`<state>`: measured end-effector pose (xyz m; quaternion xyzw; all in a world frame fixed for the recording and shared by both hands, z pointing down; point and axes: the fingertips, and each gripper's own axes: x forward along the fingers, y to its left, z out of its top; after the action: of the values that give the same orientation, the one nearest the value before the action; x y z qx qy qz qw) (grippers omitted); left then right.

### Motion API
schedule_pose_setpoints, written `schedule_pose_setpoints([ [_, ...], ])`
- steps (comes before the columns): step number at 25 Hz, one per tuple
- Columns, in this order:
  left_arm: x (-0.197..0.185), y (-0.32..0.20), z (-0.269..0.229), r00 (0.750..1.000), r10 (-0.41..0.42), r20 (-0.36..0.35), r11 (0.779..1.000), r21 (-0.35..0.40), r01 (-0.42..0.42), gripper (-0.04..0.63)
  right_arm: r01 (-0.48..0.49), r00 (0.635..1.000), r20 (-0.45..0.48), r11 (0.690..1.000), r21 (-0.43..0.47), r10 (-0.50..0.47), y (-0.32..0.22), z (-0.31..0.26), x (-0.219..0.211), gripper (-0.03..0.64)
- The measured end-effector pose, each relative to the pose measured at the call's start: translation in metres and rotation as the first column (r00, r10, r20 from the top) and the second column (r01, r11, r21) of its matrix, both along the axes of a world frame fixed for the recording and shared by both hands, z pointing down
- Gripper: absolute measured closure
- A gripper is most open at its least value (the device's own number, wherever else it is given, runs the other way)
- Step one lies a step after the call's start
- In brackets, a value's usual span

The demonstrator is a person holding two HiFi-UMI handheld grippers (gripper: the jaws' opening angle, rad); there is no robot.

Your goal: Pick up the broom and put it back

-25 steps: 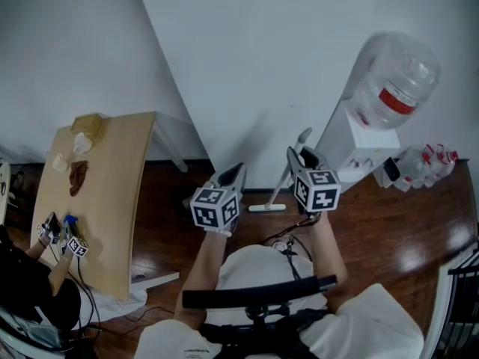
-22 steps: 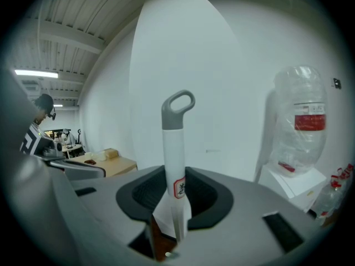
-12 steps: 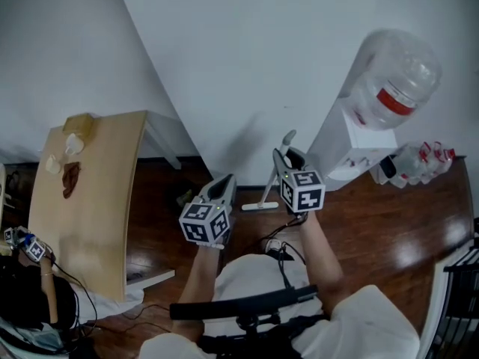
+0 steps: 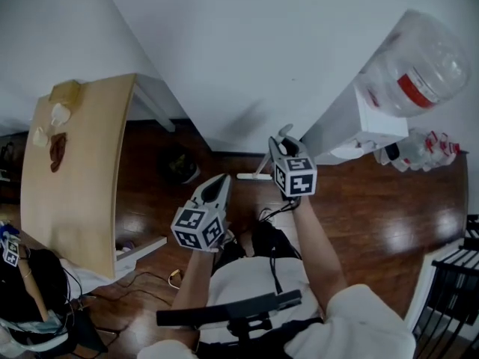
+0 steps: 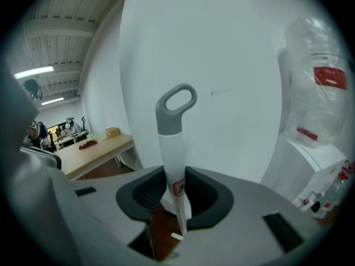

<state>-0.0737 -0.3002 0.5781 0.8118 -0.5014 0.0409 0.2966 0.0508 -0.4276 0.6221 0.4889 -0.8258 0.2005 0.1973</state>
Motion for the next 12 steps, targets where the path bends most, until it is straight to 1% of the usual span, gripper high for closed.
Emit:
schedule_pose_setpoints([
  [4, 0.003, 0.005, 0.028, 1.0, -0.012, 0.004, 0.999, -0.05, 0.012, 0.606, 0.018, 0.999, -0.04, 0.996, -0.082, -0.021, -0.008, 0.054, -0.002, 0.487],
  [7, 0.005, 0.006, 0.039, 1.0, -0.026, 0.01, 0.997, -0.079, 0.027, 0.606, 0.029, 0.997, -0.061, 0.99, -0.14, -0.038, -0.014, 0.087, -0.005, 0.486],
  [9, 0.004, 0.006, 0.041, 0.999, -0.037, 0.013, 0.995, -0.088, 0.038, 0.606, 0.046, 0.997, -0.062, 0.988, -0.148, -0.056, -0.02, 0.1, -0.013, 0.486],
  [12, 0.0, 0.004, 0.042, 0.998, -0.063, 0.014, 0.994, -0.091, 0.064, 0.606, 0.081, 0.995, -0.047, 0.988, -0.129, -0.088, -0.039, 0.107, -0.027, 0.486],
])
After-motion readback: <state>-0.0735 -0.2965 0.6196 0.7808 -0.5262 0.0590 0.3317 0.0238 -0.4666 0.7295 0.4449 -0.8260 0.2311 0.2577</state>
